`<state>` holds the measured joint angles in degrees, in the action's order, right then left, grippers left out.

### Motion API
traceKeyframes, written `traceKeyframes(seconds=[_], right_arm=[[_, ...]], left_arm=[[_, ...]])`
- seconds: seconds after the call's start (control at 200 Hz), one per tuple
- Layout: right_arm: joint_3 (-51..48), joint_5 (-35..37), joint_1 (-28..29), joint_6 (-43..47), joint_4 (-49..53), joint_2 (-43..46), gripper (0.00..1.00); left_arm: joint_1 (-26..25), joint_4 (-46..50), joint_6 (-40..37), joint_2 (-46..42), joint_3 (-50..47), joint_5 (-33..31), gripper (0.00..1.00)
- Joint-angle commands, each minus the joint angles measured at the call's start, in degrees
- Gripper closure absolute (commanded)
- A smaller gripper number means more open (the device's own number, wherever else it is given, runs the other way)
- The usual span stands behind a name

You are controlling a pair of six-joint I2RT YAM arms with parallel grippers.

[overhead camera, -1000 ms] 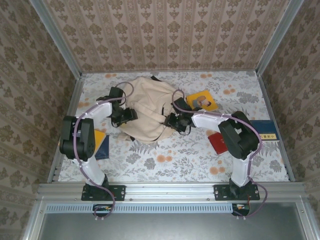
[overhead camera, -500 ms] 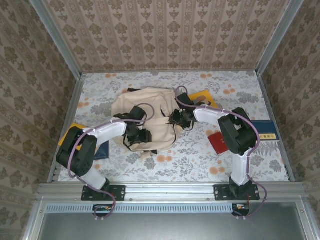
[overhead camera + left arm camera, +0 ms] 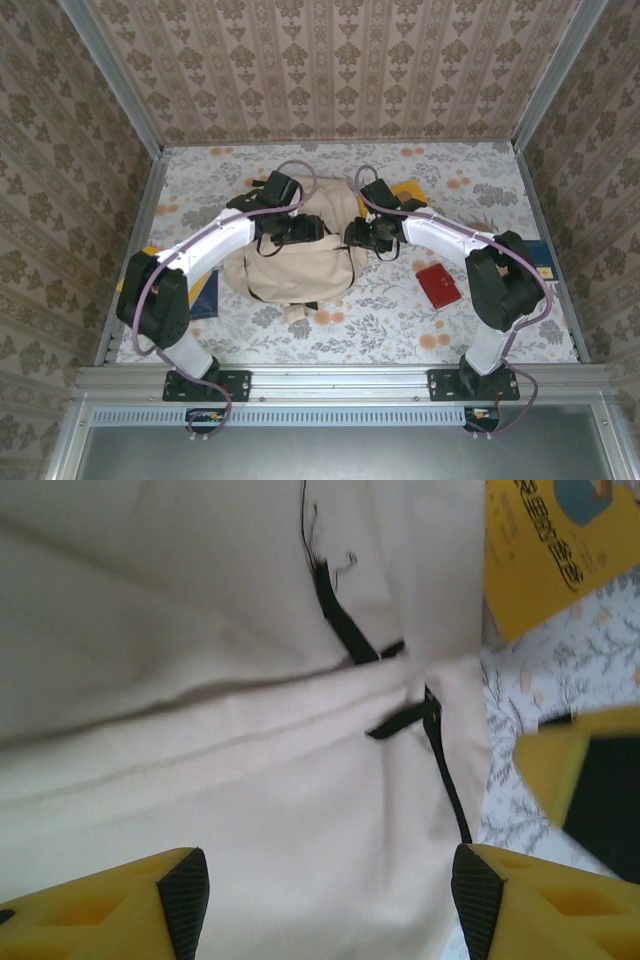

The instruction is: Pack books, pencil case, and school supplies into a backpack

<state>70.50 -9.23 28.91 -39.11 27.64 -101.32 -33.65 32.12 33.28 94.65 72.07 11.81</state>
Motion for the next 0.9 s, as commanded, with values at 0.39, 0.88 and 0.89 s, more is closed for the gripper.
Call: traceKeyframes(seconds=[0.39, 0.88, 0.89], right_arm=[[2.8, 0.5, 0.8, 4.7, 8.5, -8.6, 0.65], [-5.6, -7.9, -3.6, -3.3, -3.0, -3.6, 0.83], [-5.6, -8.1, -3.7, -3.3, -3.1, -3.4, 0.83]], left_arm=[[6.5, -1.4, -0.1, 16.1, 5.5, 1.3, 0.39], [7.9, -0.4, -2.5, 15.4, 5.5, 1.3, 0.42], [7.8, -0.3, -2.7, 14.9, 5.6, 1.3, 0.42]])
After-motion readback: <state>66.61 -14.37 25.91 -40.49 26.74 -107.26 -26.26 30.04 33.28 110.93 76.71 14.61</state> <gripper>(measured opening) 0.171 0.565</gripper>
